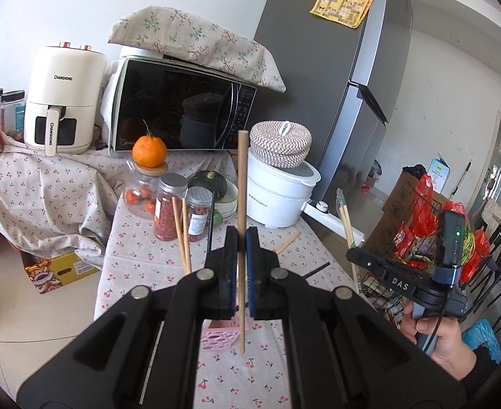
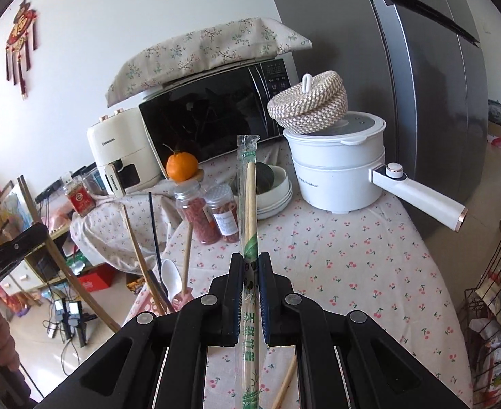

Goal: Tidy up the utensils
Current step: 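Lower the chopstick into the caddy and open the left tool while the right tool lifts the wrapped chopsticks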

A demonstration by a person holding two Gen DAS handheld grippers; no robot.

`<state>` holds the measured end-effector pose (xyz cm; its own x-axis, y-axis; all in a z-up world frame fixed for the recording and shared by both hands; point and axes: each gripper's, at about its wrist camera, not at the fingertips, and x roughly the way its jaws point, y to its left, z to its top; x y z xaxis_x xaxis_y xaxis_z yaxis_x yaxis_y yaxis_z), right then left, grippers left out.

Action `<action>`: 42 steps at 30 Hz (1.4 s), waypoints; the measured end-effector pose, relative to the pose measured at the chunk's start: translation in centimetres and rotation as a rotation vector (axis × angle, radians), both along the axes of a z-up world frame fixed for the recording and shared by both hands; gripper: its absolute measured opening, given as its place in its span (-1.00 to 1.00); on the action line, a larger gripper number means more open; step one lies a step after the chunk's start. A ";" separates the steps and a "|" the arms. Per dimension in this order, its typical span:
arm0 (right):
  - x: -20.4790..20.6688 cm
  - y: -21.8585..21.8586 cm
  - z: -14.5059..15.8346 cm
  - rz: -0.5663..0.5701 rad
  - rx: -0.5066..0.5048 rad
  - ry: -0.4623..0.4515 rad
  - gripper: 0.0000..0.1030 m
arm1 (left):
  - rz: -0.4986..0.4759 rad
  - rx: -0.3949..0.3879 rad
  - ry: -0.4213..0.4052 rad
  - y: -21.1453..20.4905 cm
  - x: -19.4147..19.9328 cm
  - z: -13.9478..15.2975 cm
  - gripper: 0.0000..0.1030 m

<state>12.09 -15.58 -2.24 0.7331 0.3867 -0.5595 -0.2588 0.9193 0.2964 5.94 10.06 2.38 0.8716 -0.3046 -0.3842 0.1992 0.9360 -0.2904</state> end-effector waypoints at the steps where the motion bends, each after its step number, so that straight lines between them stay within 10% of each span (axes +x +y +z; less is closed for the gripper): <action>1: -0.1 0.1 0.2 0.005 0.000 -0.007 -0.83 | 0.010 0.001 -0.012 0.2 0.1 0.0 -0.89; 11: -0.8 1.0 0.6 0.016 -0.005 -0.064 -0.83 | 0.130 0.115 -0.128 -0.6 1.9 -1.5 -0.89; 21: -3.3 2.1 3.8 0.053 0.113 -0.232 -0.83 | 0.079 0.084 0.093 -0.6 5.6 -5.8 -0.86; 28: -2.8 6.1 4.1 0.015 0.194 -0.259 -0.83 | 0.057 0.067 0.208 0.5 4.9 -5.5 0.34; 35: -1.9 11.8 1.9 -0.075 0.164 -0.305 -0.83 | 0.107 0.018 0.416 4.7 4.7 -7.6 0.49; 42: -1.1 14.9 -0.7 -0.220 0.118 -0.377 -0.83 | 0.128 -0.025 0.456 7.0 4.6 -8.1 0.50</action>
<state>11.00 -0.68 -2.95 0.9491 0.2444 -0.1985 -0.1715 0.9300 0.3250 10.51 17.10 -5.73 0.6470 -0.2201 -0.7301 -0.0703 0.9361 -0.3445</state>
